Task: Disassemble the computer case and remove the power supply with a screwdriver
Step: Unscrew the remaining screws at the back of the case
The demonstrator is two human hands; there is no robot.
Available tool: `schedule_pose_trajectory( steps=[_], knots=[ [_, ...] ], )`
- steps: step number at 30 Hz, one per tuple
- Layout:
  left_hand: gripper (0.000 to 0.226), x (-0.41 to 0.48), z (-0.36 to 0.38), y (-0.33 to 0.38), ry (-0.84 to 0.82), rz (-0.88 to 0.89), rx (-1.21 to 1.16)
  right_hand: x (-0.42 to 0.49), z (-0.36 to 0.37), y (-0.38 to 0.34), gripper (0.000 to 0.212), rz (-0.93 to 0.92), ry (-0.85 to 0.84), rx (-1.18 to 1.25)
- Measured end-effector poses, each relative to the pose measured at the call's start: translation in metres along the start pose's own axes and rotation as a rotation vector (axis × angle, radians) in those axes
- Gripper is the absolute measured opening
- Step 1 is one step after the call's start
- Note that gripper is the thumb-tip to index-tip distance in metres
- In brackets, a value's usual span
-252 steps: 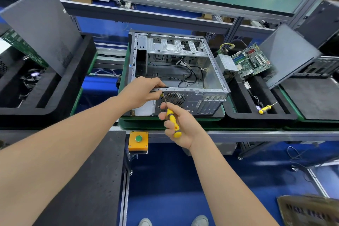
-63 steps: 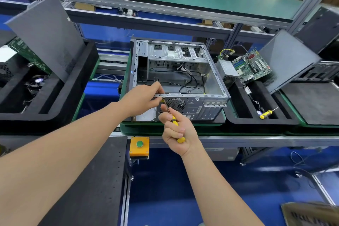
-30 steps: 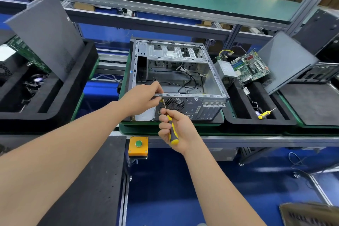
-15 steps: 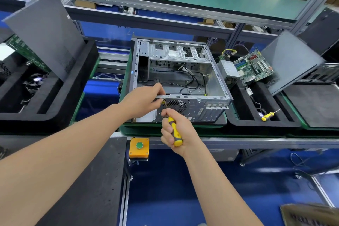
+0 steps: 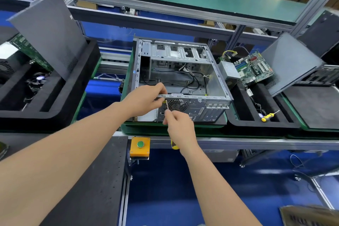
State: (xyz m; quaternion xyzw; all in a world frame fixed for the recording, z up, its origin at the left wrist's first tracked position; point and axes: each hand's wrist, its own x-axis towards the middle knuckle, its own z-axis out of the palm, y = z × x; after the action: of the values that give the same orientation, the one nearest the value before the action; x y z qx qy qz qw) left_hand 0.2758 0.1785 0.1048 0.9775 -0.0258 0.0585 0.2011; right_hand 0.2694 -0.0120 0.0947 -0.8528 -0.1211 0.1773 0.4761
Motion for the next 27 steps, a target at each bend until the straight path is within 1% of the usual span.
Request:
schedule_pose_trajectory(
  steps=[3,4,6,8,9,10,12,14,16,18,19,21,22,23,25,26,27],
  knots=[
    [0.012,0.001,0.000,0.000,0.005,0.003,0.000,0.003,-0.006,-0.004,0.039,0.398,-0.253,0.769],
    [0.012,0.001,0.000,-0.001,0.005,0.000,0.001,0.003,-0.009,-0.003,0.037,0.479,-0.335,0.954],
    [0.012,0.001,0.000,-0.001,0.005,-0.004,0.006,0.003,-0.012,0.000,0.029,0.548,-0.496,1.280],
    [0.013,0.001,0.001,-0.002,0.003,-0.003,0.010,0.002,-0.013,0.003,0.032,0.600,-0.630,1.619],
    [0.013,0.001,0.001,-0.002,0.004,-0.002,0.014,0.002,-0.013,0.005,0.034,0.595,-0.659,1.714],
    [0.013,0.001,0.002,-0.002,0.009,0.000,0.017,0.003,-0.012,0.006,0.034,0.579,-0.655,1.742],
    [0.013,0.002,0.003,-0.002,0.022,0.005,0.020,0.004,-0.011,0.005,0.028,0.525,-0.573,1.583],
    [0.013,0.001,0.003,-0.002,0.027,0.012,0.024,0.005,-0.012,0.002,0.023,0.455,-0.452,1.273],
    [0.014,0.002,0.003,-0.003,0.031,0.016,0.029,0.005,-0.013,-0.001,0.024,0.301,-0.309,0.810],
    [0.014,0.002,0.004,-0.003,0.033,0.016,0.029,0.000,-0.011,-0.007,0.025,0.094,-0.146,0.246],
    [0.014,0.002,0.004,-0.003,0.033,0.014,0.029,-0.001,-0.008,-0.010,0.023,0.009,-0.067,-0.007],
    [0.014,0.002,0.004,-0.003,0.033,0.008,0.027,-0.002,0.000,-0.014,0.010,-0.110,0.060,-0.451],
    [0.014,0.002,0.004,-0.003,0.035,0.007,0.024,-0.003,0.005,-0.014,0.004,-0.139,0.108,-0.598],
    [0.014,0.002,0.004,-0.003,0.038,0.007,0.023,-0.003,0.010,-0.013,0.005,-0.157,0.149,-0.671],
    [0.014,0.002,0.004,-0.003,0.042,0.008,0.023,-0.001,0.012,-0.009,0.005,-0.165,0.192,-0.661],
    [0.014,0.001,0.004,-0.003,0.041,0.007,0.022,0.001,0.009,-0.008,0.008,-0.144,0.191,-0.582],
    [0.015,0.001,0.004,-0.004,0.039,0.007,0.025,0.002,0.005,-0.007,0.014,-0.111,0.154,-0.455]
  ],
)
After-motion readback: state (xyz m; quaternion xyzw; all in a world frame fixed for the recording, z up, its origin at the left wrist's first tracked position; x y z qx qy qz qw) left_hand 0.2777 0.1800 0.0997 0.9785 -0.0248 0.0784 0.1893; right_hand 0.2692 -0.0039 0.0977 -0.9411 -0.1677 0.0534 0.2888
